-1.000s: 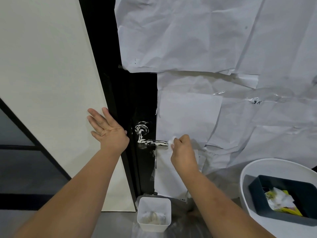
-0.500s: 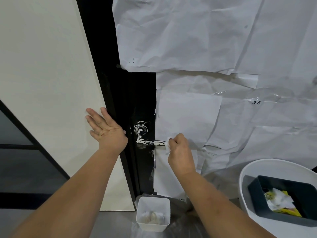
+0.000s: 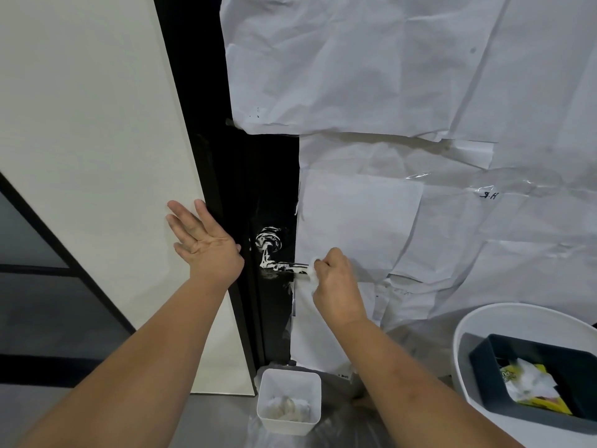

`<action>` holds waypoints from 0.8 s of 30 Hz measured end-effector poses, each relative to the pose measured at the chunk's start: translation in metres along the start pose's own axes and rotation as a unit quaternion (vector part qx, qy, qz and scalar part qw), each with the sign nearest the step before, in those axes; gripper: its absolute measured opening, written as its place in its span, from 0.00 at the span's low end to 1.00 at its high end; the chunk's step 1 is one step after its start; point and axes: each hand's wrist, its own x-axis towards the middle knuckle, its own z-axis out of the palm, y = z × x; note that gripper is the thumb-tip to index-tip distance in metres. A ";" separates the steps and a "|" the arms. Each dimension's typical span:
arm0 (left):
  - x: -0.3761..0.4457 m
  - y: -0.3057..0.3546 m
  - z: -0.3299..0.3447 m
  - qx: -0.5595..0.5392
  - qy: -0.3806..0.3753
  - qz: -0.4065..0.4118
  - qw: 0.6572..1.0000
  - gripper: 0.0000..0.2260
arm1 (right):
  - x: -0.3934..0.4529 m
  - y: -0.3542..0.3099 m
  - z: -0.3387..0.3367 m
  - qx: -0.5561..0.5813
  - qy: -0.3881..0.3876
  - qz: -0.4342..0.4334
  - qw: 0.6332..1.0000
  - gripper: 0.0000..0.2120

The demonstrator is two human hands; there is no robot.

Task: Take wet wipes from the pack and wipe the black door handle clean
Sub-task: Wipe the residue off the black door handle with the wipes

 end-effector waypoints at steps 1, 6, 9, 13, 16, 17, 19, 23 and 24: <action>0.000 0.000 0.000 0.000 -0.001 -0.001 1.000 0.52 | 0.001 0.002 -0.001 0.006 0.010 0.006 1.000 0.20; 0.001 0.001 0.000 0.001 -0.002 -0.014 1.000 0.52 | -0.002 0.002 -0.003 -0.031 -0.010 0.040 0.999 0.16; 0.000 0.000 0.001 0.001 0.000 -0.009 1.000 0.52 | 0.001 -0.003 -0.002 -0.044 -0.038 0.007 0.998 0.14; 0.000 0.000 0.002 0.002 0.006 -0.008 1.000 0.53 | 0.003 0.001 -0.011 -0.055 -0.029 -0.003 0.998 0.15; 0.000 -0.001 0.003 0.001 0.011 -0.008 1.000 0.53 | 0.001 0.000 -0.013 -0.076 -0.008 0.021 0.997 0.14; 0.000 -0.001 0.004 0.002 0.015 -0.005 1.000 0.53 | 0.000 -0.002 -0.011 -0.074 -0.014 0.026 0.997 0.13; 0.000 -0.002 0.005 0.004 0.020 0.000 1.000 0.53 | 0.001 -0.009 -0.006 -0.057 -0.040 0.023 0.997 0.11; 0.000 -0.002 0.006 0.008 0.028 0.010 1.000 0.52 | 0.009 -0.015 -0.004 -0.031 -0.070 -0.013 0.997 0.12; -0.001 -0.003 0.006 0.011 0.036 0.019 0.999 0.52 | 0.010 -0.015 -0.005 -0.018 -0.066 -0.020 0.997 0.12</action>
